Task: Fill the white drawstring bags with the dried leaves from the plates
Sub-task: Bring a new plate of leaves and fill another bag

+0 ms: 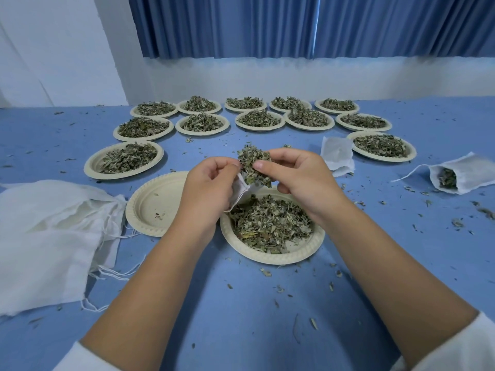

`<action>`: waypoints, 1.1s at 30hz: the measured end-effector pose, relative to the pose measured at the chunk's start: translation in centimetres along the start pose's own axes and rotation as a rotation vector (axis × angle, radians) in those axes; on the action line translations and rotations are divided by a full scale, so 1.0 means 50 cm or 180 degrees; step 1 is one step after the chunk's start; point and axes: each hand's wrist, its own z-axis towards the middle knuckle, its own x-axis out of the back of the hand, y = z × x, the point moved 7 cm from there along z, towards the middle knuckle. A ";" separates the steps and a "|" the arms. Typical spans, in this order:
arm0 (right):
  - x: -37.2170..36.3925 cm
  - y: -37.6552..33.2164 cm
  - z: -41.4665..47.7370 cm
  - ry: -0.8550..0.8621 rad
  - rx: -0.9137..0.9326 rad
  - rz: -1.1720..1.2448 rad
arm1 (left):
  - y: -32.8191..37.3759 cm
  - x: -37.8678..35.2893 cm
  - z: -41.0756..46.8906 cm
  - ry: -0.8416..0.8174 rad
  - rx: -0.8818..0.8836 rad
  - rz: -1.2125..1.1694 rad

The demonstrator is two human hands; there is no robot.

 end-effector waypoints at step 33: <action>-0.010 0.008 -0.008 -0.0938 -0.0324 -0.0808 | -0.012 -0.021 -0.005 -0.0246 -0.0079 0.0551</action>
